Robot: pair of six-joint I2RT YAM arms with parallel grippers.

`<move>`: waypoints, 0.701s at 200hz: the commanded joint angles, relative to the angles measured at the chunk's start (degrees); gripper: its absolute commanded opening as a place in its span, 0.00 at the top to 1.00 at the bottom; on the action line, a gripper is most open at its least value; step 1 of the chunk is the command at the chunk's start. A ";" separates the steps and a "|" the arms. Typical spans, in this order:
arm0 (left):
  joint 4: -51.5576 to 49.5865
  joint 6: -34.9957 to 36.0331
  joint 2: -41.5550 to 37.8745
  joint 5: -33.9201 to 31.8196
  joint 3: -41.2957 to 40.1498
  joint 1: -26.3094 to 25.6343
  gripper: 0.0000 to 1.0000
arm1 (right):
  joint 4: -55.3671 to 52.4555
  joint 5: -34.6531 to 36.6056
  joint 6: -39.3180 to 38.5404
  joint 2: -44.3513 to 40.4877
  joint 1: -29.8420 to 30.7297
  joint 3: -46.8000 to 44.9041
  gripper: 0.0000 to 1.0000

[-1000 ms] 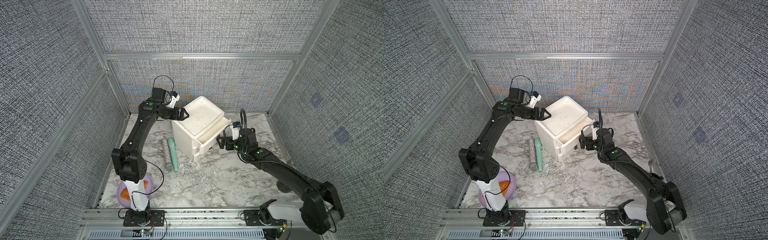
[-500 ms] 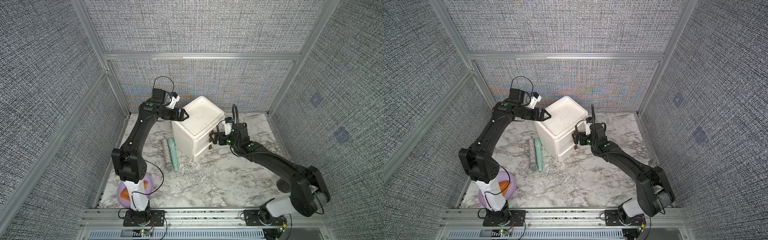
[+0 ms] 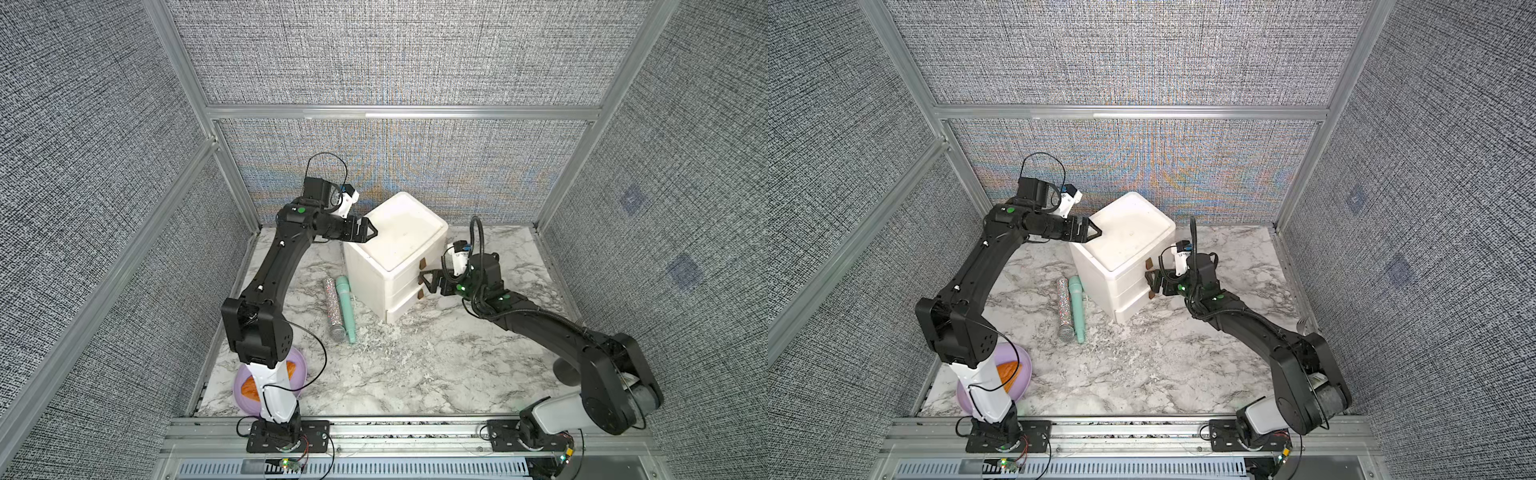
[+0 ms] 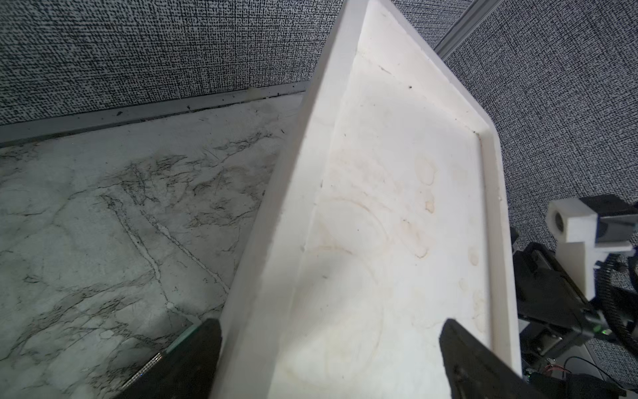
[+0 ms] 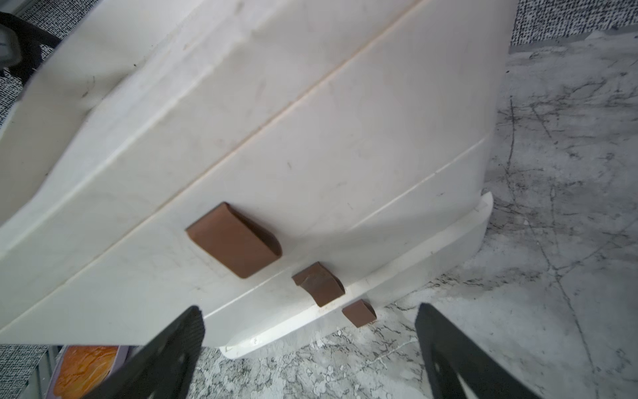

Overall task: Take the microphone out of the drawer
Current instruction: Close the drawer of the storage box, then open the drawer in the storage box.

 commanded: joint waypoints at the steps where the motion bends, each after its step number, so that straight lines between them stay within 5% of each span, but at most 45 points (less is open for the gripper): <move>1: 0.30 0.00 -1.08 -0.01 -0.45 -0.11 0.00 | 7.92 -6.97 1.97 1.26 -0.75 -1.43 0.02; 82: 0.65 -0.17 -1.29 -0.38 -0.88 -0.14 0.00 | 18.63 -12.14 -0.41 7.99 -2.18 -4.40 0.05; 140: 0.65 -0.26 -1.48 -0.11 -0.82 -0.12 0.00 | 30.79 -12.80 -3.98 13.11 -2.52 -8.30 0.33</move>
